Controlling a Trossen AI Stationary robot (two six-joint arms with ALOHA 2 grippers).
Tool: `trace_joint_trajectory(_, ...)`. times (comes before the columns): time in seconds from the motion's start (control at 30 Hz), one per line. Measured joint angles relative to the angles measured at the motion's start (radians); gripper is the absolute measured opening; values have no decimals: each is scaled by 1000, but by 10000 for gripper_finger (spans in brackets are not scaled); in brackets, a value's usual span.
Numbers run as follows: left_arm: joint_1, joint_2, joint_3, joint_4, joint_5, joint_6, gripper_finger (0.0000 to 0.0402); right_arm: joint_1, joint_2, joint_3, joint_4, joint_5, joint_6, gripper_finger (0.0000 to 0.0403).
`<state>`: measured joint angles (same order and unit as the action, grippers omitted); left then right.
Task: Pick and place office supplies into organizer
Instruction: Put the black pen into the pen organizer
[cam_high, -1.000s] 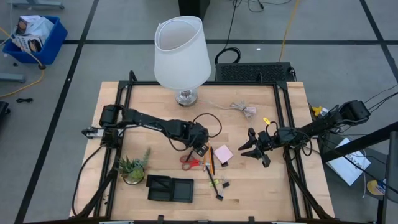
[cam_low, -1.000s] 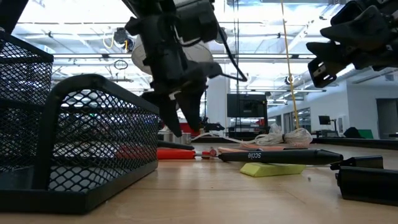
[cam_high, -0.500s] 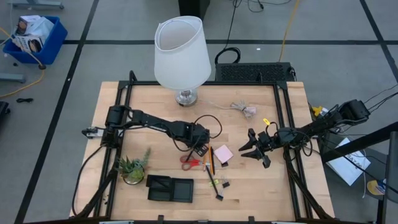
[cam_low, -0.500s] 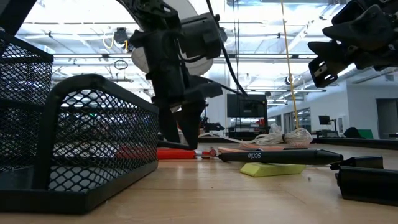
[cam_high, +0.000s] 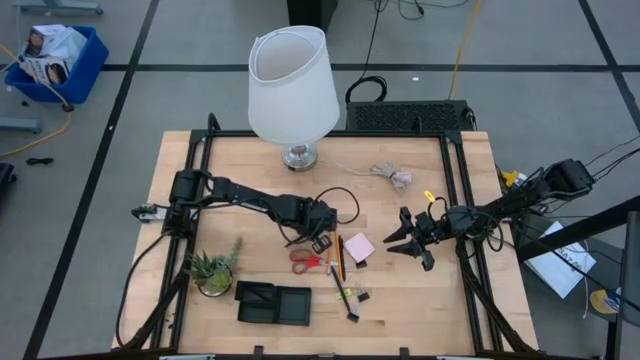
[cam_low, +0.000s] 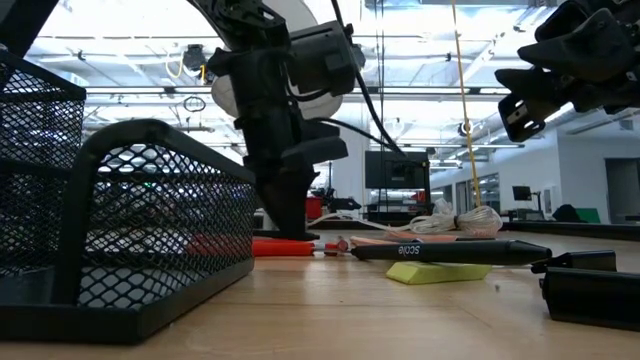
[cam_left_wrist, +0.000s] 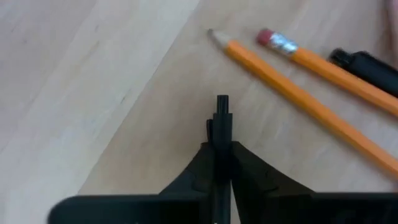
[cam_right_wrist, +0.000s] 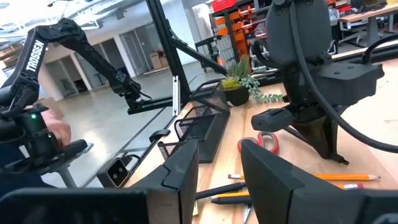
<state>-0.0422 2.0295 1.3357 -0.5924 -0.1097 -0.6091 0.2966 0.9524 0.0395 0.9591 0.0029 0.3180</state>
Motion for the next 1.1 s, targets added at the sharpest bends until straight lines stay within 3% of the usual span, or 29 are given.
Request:
trace_joint_trajectory(0.13, -2, -4, -1, 8, -4, 8, 27, 0, 0, 0, -1, 0, 3, 116)
trace_joint_trajectory(0.33, -34, -20, -5, 1, -14, 11, 56, 0, 0, 0, -10, 0, 10, 116)
trace_joint_trajectory(0.53, -95, -78, -5, 7, -33, -44, 24, 0, 0, 0, -14, 0, 14, 116)
trace_joint_trajectory(0.7, -164, -170, -5, 14, -139, -39, 24, 0, 9, 0, -19, 0, 19, 116)
trace_joint_trajectory(0.93, -297, -354, -4, 7, -270, -59, 59, 0, 20, 0, -13, 1, 29, 116)
trace_joint_trajectory(1.1, -432, -471, -3, 2, -402, -51, 30, 0, 24, 0, -16, 1, 29, 116)
